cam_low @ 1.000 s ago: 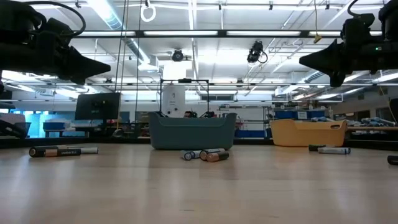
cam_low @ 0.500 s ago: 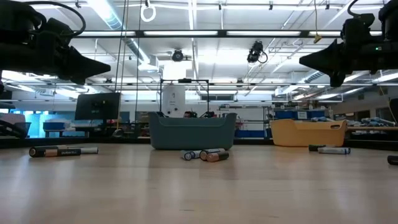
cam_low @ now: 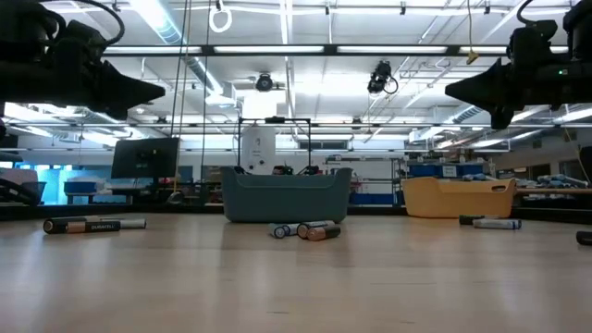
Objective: Sort batteries
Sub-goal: Put the small black battery into the orange bin
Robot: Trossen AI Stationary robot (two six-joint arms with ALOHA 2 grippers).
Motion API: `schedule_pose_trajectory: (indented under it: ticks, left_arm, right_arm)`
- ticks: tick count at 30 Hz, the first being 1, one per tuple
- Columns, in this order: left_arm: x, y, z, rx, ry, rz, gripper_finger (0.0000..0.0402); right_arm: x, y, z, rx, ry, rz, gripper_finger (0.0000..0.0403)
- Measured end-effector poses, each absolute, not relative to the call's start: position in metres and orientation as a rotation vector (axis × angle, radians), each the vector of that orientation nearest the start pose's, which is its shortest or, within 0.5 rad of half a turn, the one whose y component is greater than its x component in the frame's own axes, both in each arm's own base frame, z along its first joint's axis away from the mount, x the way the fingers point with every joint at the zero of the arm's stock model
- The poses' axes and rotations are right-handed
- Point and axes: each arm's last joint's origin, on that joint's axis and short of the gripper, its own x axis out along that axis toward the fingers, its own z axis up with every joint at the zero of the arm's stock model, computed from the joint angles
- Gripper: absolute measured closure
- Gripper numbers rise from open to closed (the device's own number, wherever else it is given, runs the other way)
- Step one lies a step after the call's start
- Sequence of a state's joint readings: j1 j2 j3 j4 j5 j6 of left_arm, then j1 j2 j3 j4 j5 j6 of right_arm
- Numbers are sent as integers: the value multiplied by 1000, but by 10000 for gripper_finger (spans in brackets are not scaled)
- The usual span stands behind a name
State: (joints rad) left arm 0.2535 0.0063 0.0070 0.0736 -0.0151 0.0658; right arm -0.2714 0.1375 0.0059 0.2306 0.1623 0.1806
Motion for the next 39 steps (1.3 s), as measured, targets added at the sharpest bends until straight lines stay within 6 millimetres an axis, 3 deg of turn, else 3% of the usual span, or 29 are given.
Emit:
schedule_pose_trajectory:
  ticks: [12, 20, 26, 39]
  left_arm:
    - [93, 24, 184, 84, -190, 260, 389]
    - [92, 24, 187, -13, -226, 242, 389]
    - [94, 24, 190, -71, -119, 237, 389]
    - [116, 29, 232, -252, 218, 237, 389]
  right_arm:
    - [100, -33, 177, 173, -139, -423, 380]
    - [100, -33, 177, 173, -139, -423, 380]
    - [100, -33, 177, 172, -139, -423, 380]
    - [100, -33, 177, 173, -139, -423, 380]
